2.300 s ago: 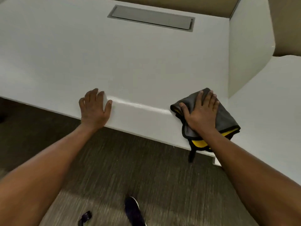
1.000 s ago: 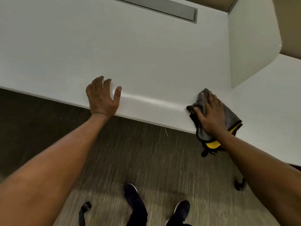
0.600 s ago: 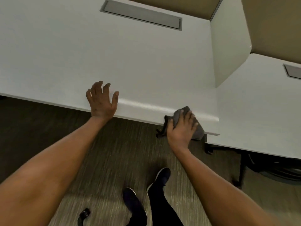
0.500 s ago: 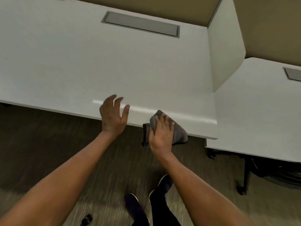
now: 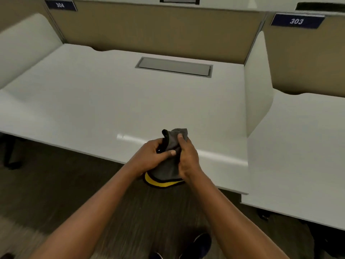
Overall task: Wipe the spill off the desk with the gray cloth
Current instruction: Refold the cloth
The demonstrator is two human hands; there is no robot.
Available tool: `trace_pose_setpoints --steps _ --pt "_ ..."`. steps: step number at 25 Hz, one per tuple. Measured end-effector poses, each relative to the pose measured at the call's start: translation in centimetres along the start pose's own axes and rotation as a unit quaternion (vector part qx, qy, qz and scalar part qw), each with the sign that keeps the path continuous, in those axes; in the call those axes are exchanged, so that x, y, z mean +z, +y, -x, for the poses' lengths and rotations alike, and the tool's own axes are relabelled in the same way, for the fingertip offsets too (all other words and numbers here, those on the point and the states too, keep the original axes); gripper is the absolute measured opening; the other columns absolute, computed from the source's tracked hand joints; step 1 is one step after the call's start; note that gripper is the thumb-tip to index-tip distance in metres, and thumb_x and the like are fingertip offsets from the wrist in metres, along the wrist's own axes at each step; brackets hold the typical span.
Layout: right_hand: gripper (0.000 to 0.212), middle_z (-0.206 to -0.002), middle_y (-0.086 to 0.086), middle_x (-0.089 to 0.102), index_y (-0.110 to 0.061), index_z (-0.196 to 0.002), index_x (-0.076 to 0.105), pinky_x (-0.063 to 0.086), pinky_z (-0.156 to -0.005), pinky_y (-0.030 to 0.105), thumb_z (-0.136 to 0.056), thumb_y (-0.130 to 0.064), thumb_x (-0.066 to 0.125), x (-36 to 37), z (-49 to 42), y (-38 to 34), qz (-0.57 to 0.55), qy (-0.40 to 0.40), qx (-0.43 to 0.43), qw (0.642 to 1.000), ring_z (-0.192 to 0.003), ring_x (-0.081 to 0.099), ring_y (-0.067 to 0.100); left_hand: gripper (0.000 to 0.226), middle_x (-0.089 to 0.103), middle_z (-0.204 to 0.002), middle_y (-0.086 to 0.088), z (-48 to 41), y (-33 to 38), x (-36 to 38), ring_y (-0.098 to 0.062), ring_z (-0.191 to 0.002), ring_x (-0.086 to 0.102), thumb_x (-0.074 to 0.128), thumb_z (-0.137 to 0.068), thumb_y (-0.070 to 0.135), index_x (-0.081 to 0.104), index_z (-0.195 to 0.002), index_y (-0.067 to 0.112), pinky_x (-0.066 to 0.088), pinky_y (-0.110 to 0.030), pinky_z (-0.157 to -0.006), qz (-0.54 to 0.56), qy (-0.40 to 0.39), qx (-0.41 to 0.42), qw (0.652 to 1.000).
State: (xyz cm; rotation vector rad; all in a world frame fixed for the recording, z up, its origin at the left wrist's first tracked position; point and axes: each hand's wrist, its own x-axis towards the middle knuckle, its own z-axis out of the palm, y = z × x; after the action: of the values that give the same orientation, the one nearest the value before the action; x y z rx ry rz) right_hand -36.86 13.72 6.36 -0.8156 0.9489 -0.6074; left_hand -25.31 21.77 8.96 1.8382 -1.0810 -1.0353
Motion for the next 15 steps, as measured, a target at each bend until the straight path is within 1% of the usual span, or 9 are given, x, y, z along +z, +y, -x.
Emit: trace_pose_setpoints --steps 1,3,5,6,8,9,11,13,15 --pt "0.046 -0.113 0.004 0.078 -0.024 -0.117 0.074 0.057 -0.091 0.035 -0.093 -0.06 0.059 -0.7 -0.4 -1.3 -0.021 -0.014 0.018 1.0 -0.111 0.07 0.021 0.03 0.077 -0.109 0.015 -0.6 1.3 0.2 -0.004 -0.1 0.073 0.071 -0.089 0.045 0.07 -0.117 0.037 0.06 -0.037 -0.093 0.012 0.014 0.005 1.0" --pt "0.077 -0.125 0.002 0.074 -0.025 -0.124 0.073 0.051 -0.105 0.04 -0.074 -0.082 0.059 -2.7 -1.6 -3.6 -0.029 -0.052 0.028 0.998 -0.124 0.063 0.02 0.025 0.077 -0.11 0.012 -1.6 3.8 0.5 -0.007 -0.101 0.073 0.07 -0.094 0.031 0.07 -0.119 0.035 0.059 -0.037 -0.094 0.06 0.038 0.007 0.997" --pt "0.098 -0.148 0.002 0.058 -0.024 -0.143 0.057 0.039 -0.117 0.047 -0.068 -0.087 0.053 -5.4 -3.1 -5.3 0.0 -0.076 0.042 0.996 -0.14 0.049 0.025 0.025 0.077 -0.111 0.011 -2.6 5.9 0.4 -0.008 -0.102 0.073 0.069 -0.095 0.025 0.069 -0.119 0.033 0.059 -0.035 -0.095 0.09 0.052 0.008 0.995" --pt "0.102 -0.153 0.006 0.051 -0.021 -0.15 0.048 0.035 -0.119 0.051 -0.07 -0.085 0.052 -6.7 -3.9 -5.9 0.023 -0.08 0.068 0.994 -0.142 0.045 0.029 0.025 0.077 -0.111 0.01 -3.2 6.7 0.2 -0.009 -0.102 0.073 0.069 -0.095 0.023 0.069 -0.118 0.032 0.059 -0.034 -0.094 0.108 0.051 0.009 0.993" --pt "0.1 -0.151 0.014 0.051 -0.015 -0.151 0.043 0.037 -0.117 0.055 -0.077 -0.082 0.051 -8.8 -5.1 -6.4 0.062 -0.095 0.128 0.985 -0.138 0.049 0.036 0.026 0.077 -0.113 0.004 -4.2 7.6 -0.1 -0.016 -0.105 0.074 0.068 -0.095 0.021 0.069 -0.121 0.026 0.06 -0.034 -0.091 0.159 0.044 0.007 0.986" --pt "0.096 -0.146 0.016 0.057 -0.011 -0.147 0.048 0.04 -0.115 0.055 -0.08 -0.081 0.052 -9.7 -5.5 -6.7 0.073 -0.113 0.152 0.979 -0.133 0.054 0.037 0.027 0.077 -0.114 0.001 -4.8 7.8 -0.3 -0.019 -0.105 0.074 0.068 -0.095 0.02 0.069 -0.122 0.023 0.061 -0.033 -0.089 0.187 0.04 0.004 0.981" --pt "0.083 -0.134 0.016 0.067 -0.008 -0.135 0.063 0.051 -0.105 0.048 -0.084 -0.074 0.06 -10.7 -5.8 -7.7 0.052 -0.143 0.169 0.974 -0.122 0.064 0.034 0.028 0.076 -0.117 -0.003 -6.2 7.9 -0.9 -0.021 -0.106 0.074 0.067 -0.094 0.02 0.069 -0.122 0.019 0.062 -0.029 -0.083 0.248 0.037 0.002 0.968" --pt "0.063 -0.129 0.014 0.071 -0.011 -0.126 0.072 0.058 -0.091 0.04 -0.081 -0.056 0.076 -11.2 -6.1 -9.0 0.002 -0.13 0.136 0.982 -0.112 0.07 0.031 0.028 0.076 -0.118 -0.003 -7.6 7.1 -1.6 -0.022 -0.107 0.074 0.066 -0.095 0.021 0.069 -0.122 0.019 0.061 -0.027 -0.08 0.285 0.054 -0.002 0.957" --pt "0.051 -0.123 0.013 0.074 -0.013 -0.121 0.075 0.061 -0.081 0.037 -0.077 -0.038 0.083 -10.9 -6.5 -10.7 -0.024 -0.099 0.079 0.992 -0.104 0.074 0.029 0.025 0.076 -0.117 -0.004 -9.2 5.8 -2.2 -0.025 -0.109 0.072 0.065 -0.096 0.023 0.07 -0.12 0.018 0.06 -0.027 -0.078 0.3 0.088 -0.026 0.949"
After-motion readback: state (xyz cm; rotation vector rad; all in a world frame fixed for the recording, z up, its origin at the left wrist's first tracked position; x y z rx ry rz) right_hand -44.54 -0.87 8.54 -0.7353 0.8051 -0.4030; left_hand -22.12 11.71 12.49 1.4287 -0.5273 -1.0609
